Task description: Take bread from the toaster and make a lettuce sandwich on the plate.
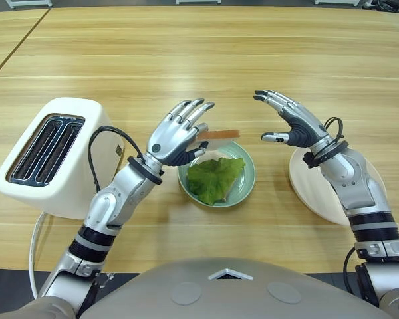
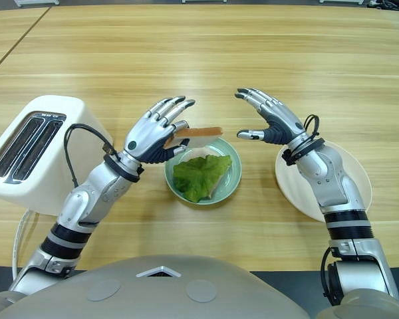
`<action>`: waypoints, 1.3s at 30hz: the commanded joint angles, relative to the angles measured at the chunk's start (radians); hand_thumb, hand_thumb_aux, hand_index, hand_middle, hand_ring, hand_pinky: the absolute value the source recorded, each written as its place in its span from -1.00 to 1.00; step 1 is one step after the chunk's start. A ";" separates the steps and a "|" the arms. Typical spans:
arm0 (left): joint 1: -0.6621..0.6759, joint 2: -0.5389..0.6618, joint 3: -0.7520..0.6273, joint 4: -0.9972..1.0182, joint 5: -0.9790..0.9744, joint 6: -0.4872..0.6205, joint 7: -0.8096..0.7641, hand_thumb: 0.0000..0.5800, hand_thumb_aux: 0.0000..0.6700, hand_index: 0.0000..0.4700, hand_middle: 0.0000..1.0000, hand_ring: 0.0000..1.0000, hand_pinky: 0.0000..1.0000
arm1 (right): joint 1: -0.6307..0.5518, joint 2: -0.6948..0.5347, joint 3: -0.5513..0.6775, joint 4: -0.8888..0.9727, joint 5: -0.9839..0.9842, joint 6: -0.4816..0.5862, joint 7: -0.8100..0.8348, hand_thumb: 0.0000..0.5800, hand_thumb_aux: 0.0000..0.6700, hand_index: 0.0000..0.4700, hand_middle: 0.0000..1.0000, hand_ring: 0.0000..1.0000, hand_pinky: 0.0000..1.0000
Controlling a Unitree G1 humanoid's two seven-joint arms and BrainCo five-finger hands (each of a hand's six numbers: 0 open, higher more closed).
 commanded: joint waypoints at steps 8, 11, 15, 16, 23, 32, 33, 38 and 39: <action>0.049 -0.003 -0.107 0.083 0.072 0.018 0.071 0.74 0.28 0.28 -1.00 -1.00 -1.00 | 0.015 -0.002 0.040 0.001 -0.036 -0.024 0.008 -1.00 -1.00 -1.00 -1.00 -1.00 -1.00; 0.092 0.000 -0.126 0.070 0.080 0.030 0.079 0.60 0.11 0.11 -1.00 -1.00 -1.00 | 0.017 -0.005 0.048 -0.003 -0.039 -0.027 0.010 -1.00 -1.00 -1.00 -1.00 -1.00 -1.00; 0.141 0.006 -0.137 0.032 0.095 0.056 0.076 -1.00 -1.00 -1.00 -1.00 -1.00 -1.00 | 0.021 -0.009 0.057 -0.008 -0.042 -0.036 0.016 -1.00 -1.00 -1.00 -1.00 -1.00 -1.00; 0.154 0.008 -0.138 0.023 0.098 0.061 0.076 -1.00 -1.00 -1.00 -1.00 -1.00 -1.00 | 0.023 -0.010 0.061 -0.011 -0.043 -0.040 0.019 -1.00 -1.00 -1.00 -1.00 -1.00 -1.00; 0.228 0.022 -0.118 -0.058 0.078 0.084 0.061 -1.00 -1.00 -1.00 -1.00 -1.00 -1.00 | 0.044 -0.047 0.082 -0.032 -0.040 -0.089 0.070 -1.00 -1.00 -1.00 -1.00 -1.00 -1.00; 0.346 0.216 0.073 -0.234 -0.558 0.001 -0.282 -0.85 -0.92 -0.92 -1.00 -1.00 -1.00 | 0.212 -0.249 0.078 -0.227 0.220 -0.109 0.358 -1.00 -1.00 -1.00 -0.48 -0.48 -0.48; 0.361 0.262 0.085 -0.232 -0.611 -0.019 -0.334 -0.32 -0.62 -0.62 -1.00 -1.00 -1.00 | 0.235 -0.267 0.067 -0.250 0.237 -0.096 0.379 -1.00 -1.00 -1.00 0.33 0.33 0.33; 0.387 0.360 0.060 -0.173 -0.736 -0.084 -0.512 1.00 1.00 1.00 1.00 1.00 1.00 | 0.351 -0.341 0.098 -0.343 0.328 -0.050 0.520 0.70 0.23 0.23 1.00 1.00 1.00; 0.380 0.359 0.040 -0.145 -0.737 -0.092 -0.537 1.00 1.00 1.00 1.00 1.00 1.00 | 0.373 -0.351 0.118 -0.351 0.330 -0.041 0.551 0.89 0.54 0.54 1.00 1.00 1.00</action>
